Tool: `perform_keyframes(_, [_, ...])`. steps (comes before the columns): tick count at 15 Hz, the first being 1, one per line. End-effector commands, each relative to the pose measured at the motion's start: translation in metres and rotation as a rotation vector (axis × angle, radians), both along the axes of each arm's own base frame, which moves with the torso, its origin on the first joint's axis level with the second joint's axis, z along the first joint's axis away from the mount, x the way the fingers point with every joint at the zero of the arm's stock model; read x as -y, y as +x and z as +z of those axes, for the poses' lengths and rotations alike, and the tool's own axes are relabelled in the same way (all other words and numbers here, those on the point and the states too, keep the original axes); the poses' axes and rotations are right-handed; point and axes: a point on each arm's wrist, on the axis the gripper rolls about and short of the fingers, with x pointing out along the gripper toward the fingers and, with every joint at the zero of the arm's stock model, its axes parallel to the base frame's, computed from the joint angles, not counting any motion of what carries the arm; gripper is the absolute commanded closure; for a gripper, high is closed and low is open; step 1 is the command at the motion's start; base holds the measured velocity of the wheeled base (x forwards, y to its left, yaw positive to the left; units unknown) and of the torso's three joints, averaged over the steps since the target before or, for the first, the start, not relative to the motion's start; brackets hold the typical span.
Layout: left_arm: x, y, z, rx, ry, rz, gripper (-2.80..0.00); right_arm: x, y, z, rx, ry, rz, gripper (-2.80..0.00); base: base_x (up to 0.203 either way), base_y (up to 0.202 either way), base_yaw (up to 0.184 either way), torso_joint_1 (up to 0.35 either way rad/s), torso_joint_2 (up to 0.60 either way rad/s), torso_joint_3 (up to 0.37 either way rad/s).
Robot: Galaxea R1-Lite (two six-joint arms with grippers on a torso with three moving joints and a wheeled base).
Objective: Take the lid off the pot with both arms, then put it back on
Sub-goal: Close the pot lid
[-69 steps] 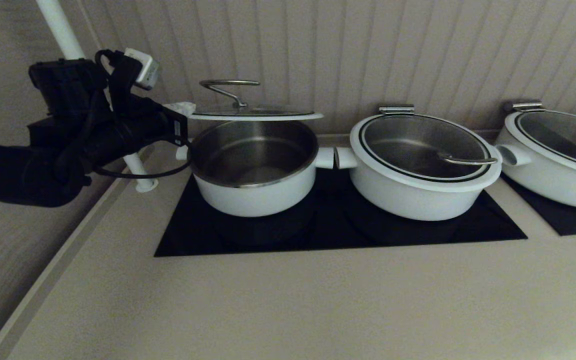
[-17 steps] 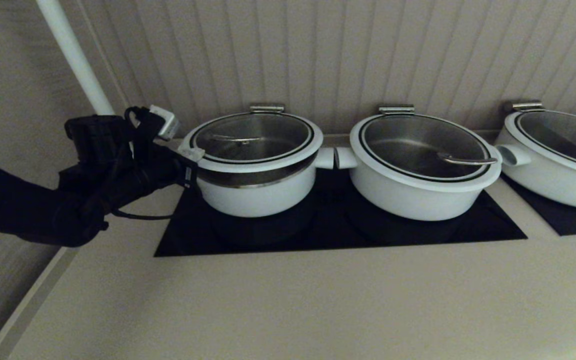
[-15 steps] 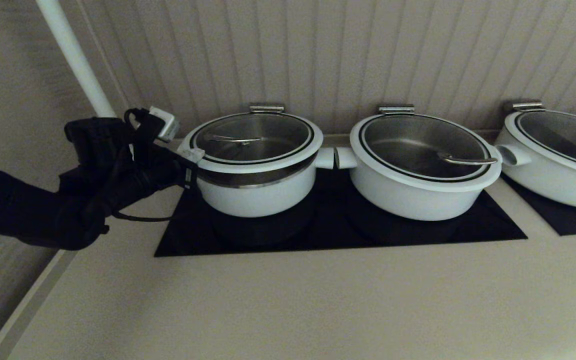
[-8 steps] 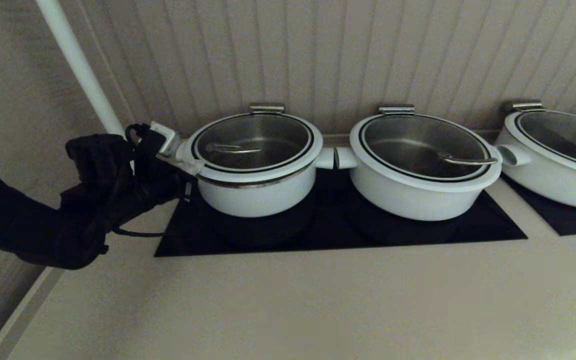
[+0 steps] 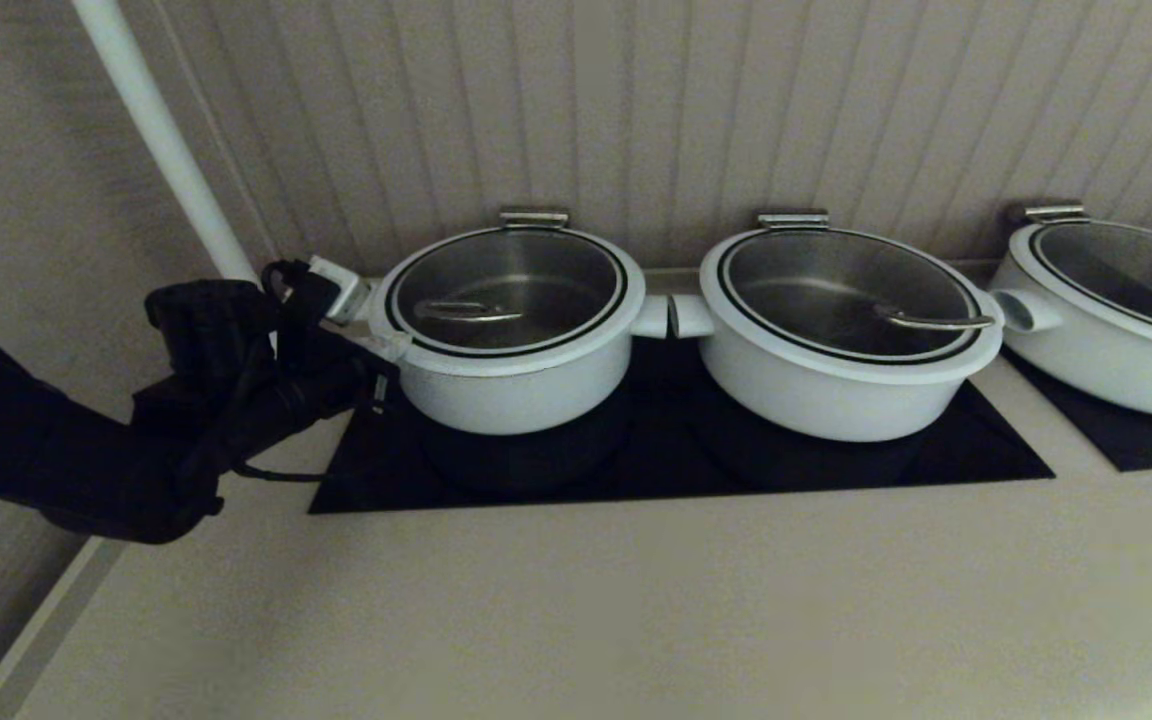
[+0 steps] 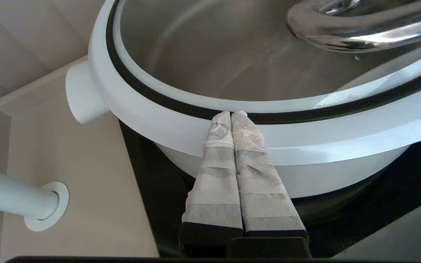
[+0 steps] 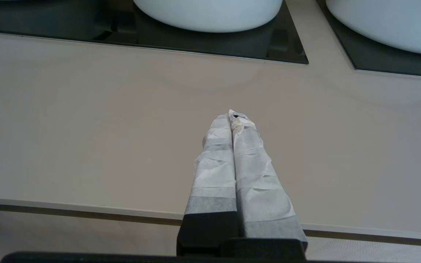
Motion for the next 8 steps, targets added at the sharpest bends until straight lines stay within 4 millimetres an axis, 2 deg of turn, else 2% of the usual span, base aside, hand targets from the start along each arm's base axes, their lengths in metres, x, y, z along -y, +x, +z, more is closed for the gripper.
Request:
perform_keyframes(1, [0.0002, 0.0017, -0.0031, -0.004, 0.002, 0.0, 0.0, 0.0, 0.0001, 0.0, -0.002, -0.001, 0.001, 0.0, 0.0, 0.0, 0.0, 0.0, 0.0, 0.0])
perform_keyframes(8, [-0.0001, -0.0002, -0.0093, -0.009, 0.006, -0.001, 0.0, 0.0, 0.0001, 0.0, -0.002, -0.001, 0.001, 0.0, 0.0, 0.0, 0.0, 0.0, 0.0, 0.0])
